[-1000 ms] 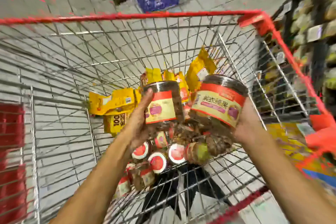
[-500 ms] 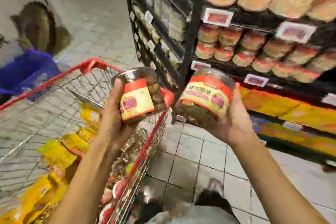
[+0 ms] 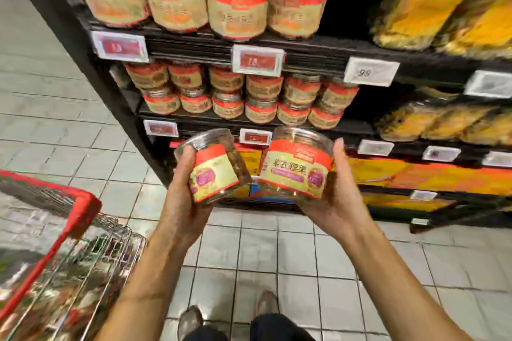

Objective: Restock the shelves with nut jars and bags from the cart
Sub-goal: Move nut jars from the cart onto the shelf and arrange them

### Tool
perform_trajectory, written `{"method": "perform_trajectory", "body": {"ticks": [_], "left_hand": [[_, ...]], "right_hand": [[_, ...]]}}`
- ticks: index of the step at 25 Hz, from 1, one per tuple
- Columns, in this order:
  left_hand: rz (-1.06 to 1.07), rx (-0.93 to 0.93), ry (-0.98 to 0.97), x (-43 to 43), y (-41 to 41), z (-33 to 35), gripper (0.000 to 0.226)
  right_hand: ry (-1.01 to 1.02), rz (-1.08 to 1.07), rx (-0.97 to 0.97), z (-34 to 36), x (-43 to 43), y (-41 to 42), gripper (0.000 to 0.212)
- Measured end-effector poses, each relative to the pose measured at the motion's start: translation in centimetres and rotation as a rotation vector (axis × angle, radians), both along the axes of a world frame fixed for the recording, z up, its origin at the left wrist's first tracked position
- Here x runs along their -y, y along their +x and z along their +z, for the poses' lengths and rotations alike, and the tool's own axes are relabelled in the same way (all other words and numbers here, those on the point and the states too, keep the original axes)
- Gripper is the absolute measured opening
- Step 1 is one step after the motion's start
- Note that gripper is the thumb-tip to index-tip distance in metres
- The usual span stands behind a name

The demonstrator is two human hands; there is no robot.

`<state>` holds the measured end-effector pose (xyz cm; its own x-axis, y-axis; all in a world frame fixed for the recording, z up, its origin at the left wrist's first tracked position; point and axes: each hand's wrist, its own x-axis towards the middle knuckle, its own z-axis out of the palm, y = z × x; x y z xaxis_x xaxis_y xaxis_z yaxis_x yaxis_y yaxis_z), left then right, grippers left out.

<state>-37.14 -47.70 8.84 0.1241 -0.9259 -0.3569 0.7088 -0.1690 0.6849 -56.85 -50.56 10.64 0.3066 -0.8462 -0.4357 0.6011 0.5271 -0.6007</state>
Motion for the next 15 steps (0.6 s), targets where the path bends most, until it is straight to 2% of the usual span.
{"method": "perform_trajectory", "body": {"ticks": [2, 5, 7, 11, 13, 15], "left_hand": [[0.003, 0.072, 0.014, 2.0, -0.2, -0.7, 0.062], [0.03, 0.169, 0.064, 5.5, 0.7, -2.1, 0.073], [0.131, 0.239, 0.01, 8.4, 1.5, -3.9, 0.072], [0.328, 0.613, -0.147, 13.6, 2.5, -8.4, 0.06], [0.382, 0.791, -0.234, 15.2, 2.4, -10.1, 0.069], [0.407, 0.887, -0.325, 16.8, 2.4, -11.5, 0.078]], "right_hand": [[0.029, 0.0, -0.006, -1.5, 1.8, 0.3, 0.061], [0.109, -0.031, 0.093, -4.1, 4.3, 2.2, 0.072], [0.096, -0.084, 0.1, -6.0, 6.2, 3.6, 0.069], [0.081, -0.17, 0.022, -10.0, 10.2, 5.9, 0.063], [0.057, -0.205, -0.008, -11.1, 11.7, 6.1, 0.064], [0.022, -0.227, -0.011, -11.7, 12.8, 5.8, 0.064]]}}
